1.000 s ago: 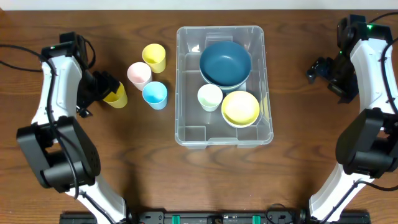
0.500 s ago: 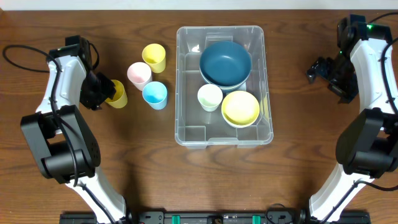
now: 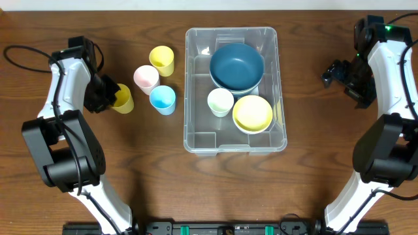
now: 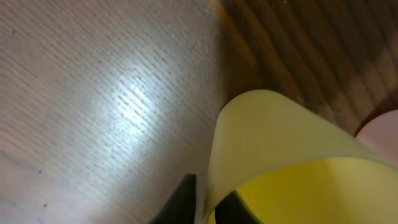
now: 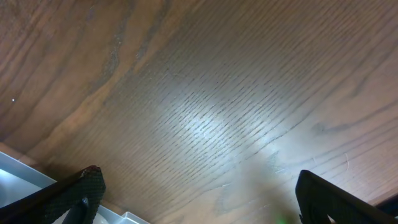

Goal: Pack container
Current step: 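Grasp the front yellow cup rim with the left gripper, then lift the yellow cup and carry it over the cream cup in the bin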

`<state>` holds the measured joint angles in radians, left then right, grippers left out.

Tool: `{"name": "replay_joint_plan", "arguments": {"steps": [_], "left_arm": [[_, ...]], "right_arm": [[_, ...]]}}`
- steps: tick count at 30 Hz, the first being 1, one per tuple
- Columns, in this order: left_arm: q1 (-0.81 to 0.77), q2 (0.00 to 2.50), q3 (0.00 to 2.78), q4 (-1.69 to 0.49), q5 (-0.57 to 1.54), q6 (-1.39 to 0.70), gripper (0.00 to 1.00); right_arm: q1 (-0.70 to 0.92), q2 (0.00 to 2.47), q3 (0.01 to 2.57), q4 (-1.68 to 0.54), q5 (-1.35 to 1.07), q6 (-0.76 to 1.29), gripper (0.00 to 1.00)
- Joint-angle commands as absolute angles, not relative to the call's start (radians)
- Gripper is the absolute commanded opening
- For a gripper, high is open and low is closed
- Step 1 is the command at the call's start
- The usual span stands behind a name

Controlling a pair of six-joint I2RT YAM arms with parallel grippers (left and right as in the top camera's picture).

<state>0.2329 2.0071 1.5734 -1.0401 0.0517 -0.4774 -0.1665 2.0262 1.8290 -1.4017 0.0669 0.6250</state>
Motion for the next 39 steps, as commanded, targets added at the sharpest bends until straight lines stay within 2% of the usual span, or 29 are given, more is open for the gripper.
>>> {"name": "replay_joint_plan", "arguments": {"steps": [1,9,14,19,25,28,33,39], "left_arm": [[0.246,1.987,1.657,-1.079,0.040,-0.442,0.06],[0.249,1.850,1.803,-1.190,0.074,-0.443,0.06],[0.225,1.697,1.813,-1.196,0.290,-0.446,0.06],[0.052,1.559,1.813,-1.208,0.370,-0.435,0.06],[-0.267,1.532,1.807,-1.227,0.149,-0.499,0.06],[-0.373,1.569,1.790,-1.236,0.133,-0.509,0.06],[-0.469,1.661,1.784,-1.240,0.133,-0.511,0.06],[-0.512,1.765,1.784,-1.234,0.133,-0.511,0.06]], "right_arm": [[-0.163,2.010,1.828,-1.402,0.071,0.643,0.99],[-0.163,2.010,1.828,-1.402,0.071,0.643,0.99],[-0.163,2.010,1.828,-1.402,0.071,0.643,0.99],[-0.163,2.010,1.828,-1.402,0.071,0.643,0.99],[-0.163,2.010,1.828,-1.402,0.071,0.643,0.99],[-0.163,2.010,1.828,-1.402,0.071,0.643,0.99],[-0.163,2.010,1.828,-1.402,0.071,0.643,0.99],[-0.163,2.010,1.828,-1.402,0.071,0.643,0.99]]}}
